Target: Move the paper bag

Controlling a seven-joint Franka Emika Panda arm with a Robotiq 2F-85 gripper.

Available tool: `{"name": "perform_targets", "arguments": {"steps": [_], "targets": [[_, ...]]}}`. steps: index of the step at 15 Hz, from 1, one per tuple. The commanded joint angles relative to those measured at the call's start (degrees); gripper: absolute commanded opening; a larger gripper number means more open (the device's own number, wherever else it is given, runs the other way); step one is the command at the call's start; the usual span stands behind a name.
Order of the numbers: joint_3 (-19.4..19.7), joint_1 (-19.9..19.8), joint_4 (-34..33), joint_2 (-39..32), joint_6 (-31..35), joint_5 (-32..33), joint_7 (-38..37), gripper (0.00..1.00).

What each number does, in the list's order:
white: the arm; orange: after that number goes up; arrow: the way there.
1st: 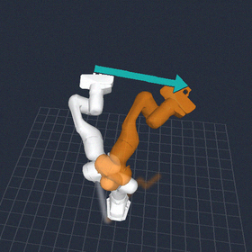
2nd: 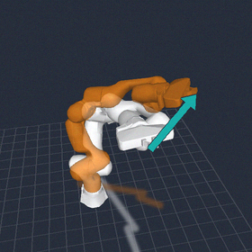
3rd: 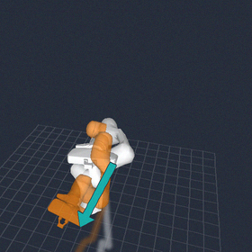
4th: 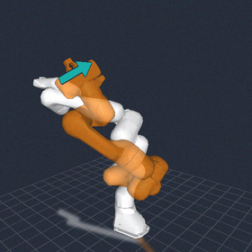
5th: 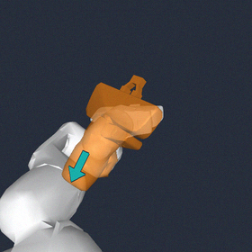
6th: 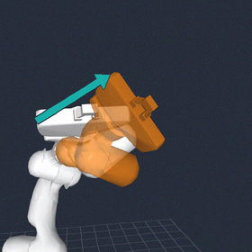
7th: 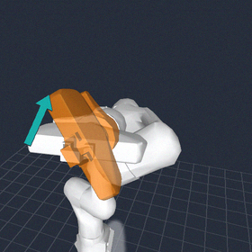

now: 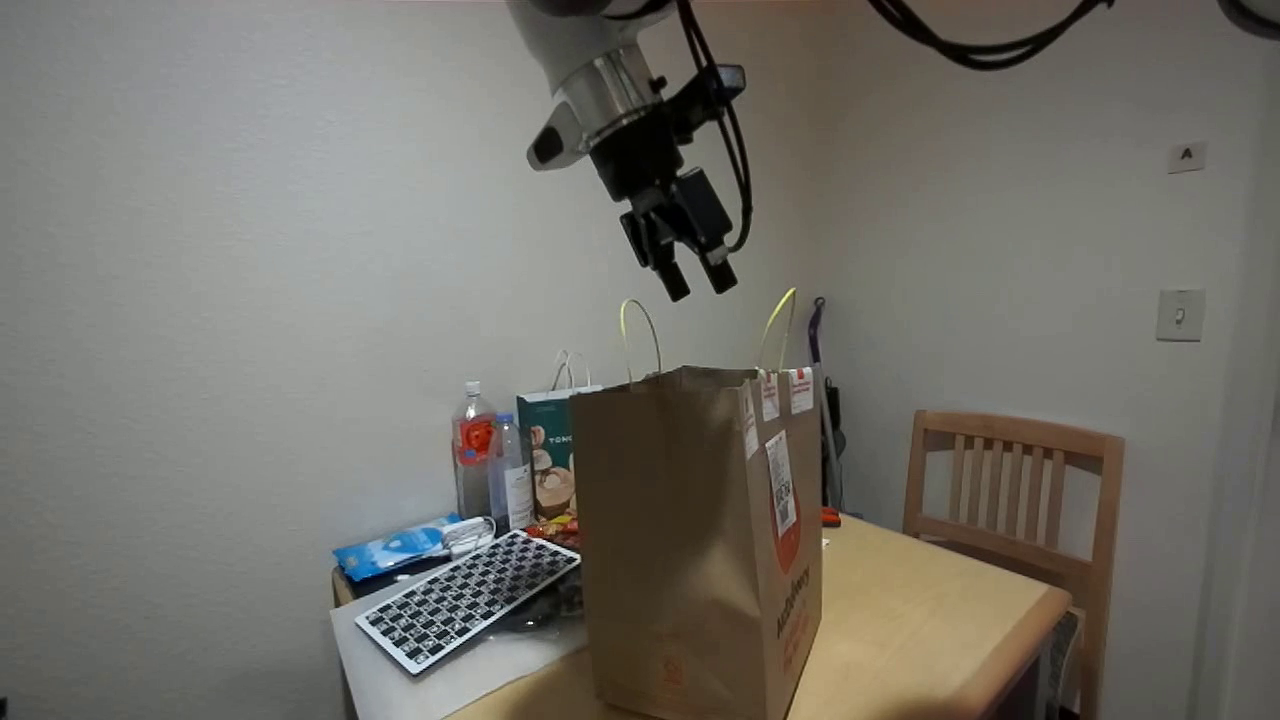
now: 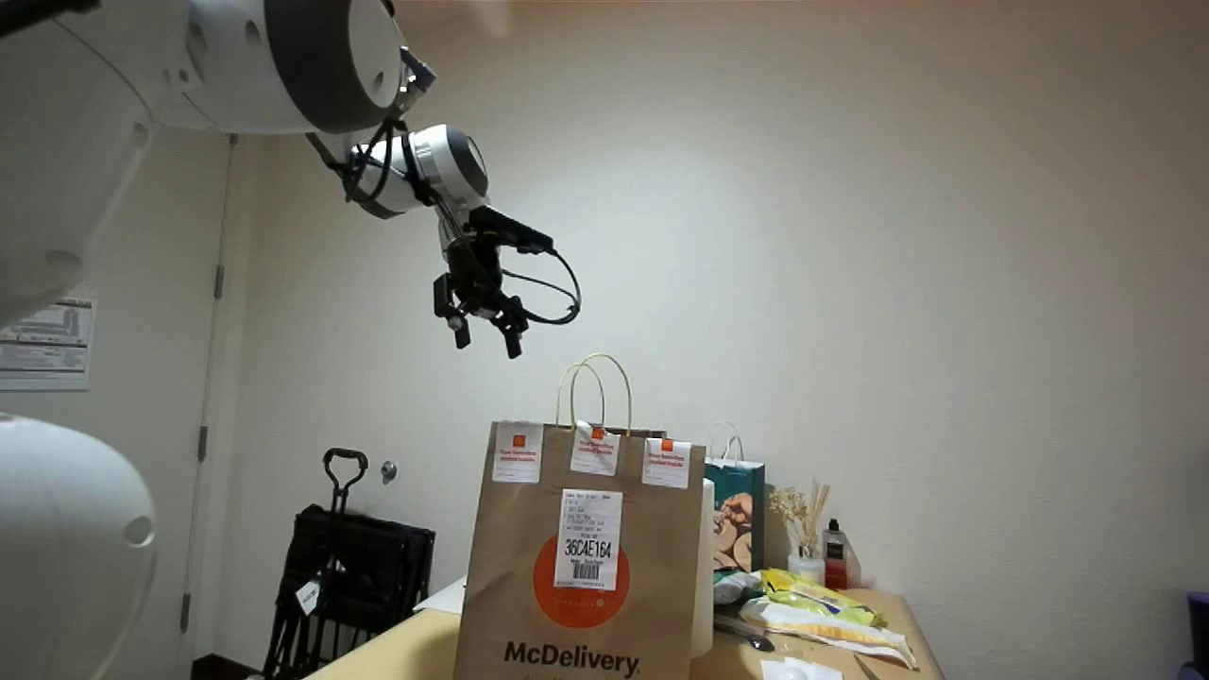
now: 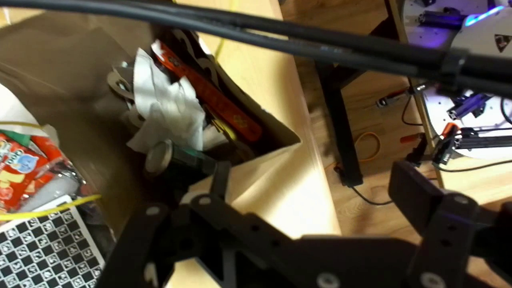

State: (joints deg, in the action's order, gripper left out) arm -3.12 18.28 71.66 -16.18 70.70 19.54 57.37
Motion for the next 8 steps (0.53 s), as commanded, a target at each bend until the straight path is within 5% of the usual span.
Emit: {"name": "perform_targets", "arguments": {"steps": [1, 4, 5, 6, 8], "targets": [[-0.6, -0.8, 9.4, 6.7, 0.2, -6.0, -0.9, 1.0], [0.5, -1.1, 14.9, 8.6, 2.0, -6.9, -2.9, 1.0], [-2.1, -4.1, 15.6, 8.1, 1.8, -5.7, -4.3, 1.0], [-3.1, -3.6, 10.1, 5.5, -0.4, -5.2, -2.2, 1.0], [-3.4, -4.9, 12.3, 5.7, -0.2, -5.3, -3.0, 1.0]]}}
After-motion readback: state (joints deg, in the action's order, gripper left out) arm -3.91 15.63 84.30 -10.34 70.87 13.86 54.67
